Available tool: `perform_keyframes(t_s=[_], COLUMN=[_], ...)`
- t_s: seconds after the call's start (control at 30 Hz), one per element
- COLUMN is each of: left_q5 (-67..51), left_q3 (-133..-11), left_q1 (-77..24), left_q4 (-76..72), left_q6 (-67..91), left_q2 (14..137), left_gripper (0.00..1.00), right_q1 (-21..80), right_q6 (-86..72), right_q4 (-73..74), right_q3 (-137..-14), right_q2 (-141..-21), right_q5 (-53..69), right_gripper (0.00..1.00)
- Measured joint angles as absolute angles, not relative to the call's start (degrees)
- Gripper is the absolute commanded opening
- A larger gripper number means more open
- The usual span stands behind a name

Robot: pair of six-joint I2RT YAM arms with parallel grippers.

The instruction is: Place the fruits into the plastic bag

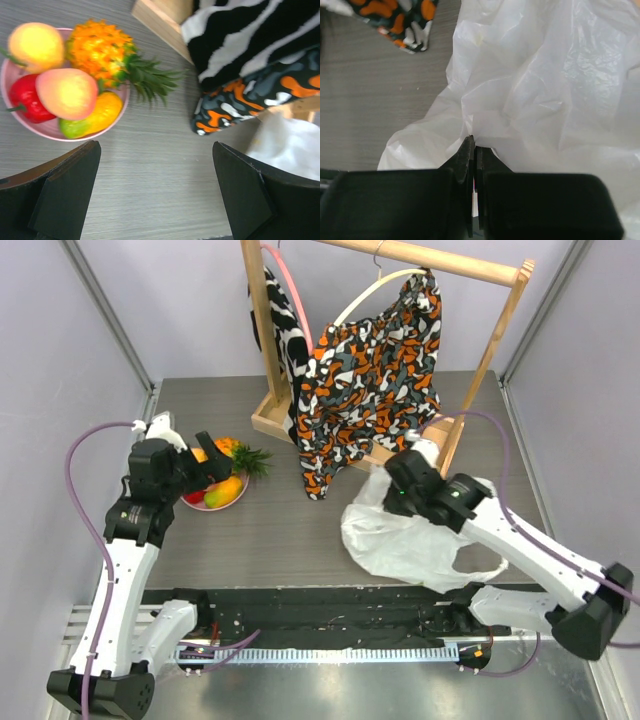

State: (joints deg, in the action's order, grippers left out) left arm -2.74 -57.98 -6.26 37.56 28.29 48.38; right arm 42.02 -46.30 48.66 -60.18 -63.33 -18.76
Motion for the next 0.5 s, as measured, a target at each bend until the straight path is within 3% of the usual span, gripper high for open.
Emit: perform_keyframes(t_s=[0.27,0.5], left_q5=[-10.63,-19.25], left_q3=[-58.70,-59.77], left_q1=[-6.28,-6.31], left_q4=[36.71,33.01], left_q6=[31.46,35.75], left_q2=[48.49,49.04], left_gripper=[1.00,1.00], right_q1=[59.07,67.51], right_q6=[-35.59,-26.22], right_q4=[42.44,39.81], right_q3=[-70.72,-77.36], right_q2=[-80.01,-88.44], right_q5=[-21.87,-23.57], right_gripper=[0.01,0.01])
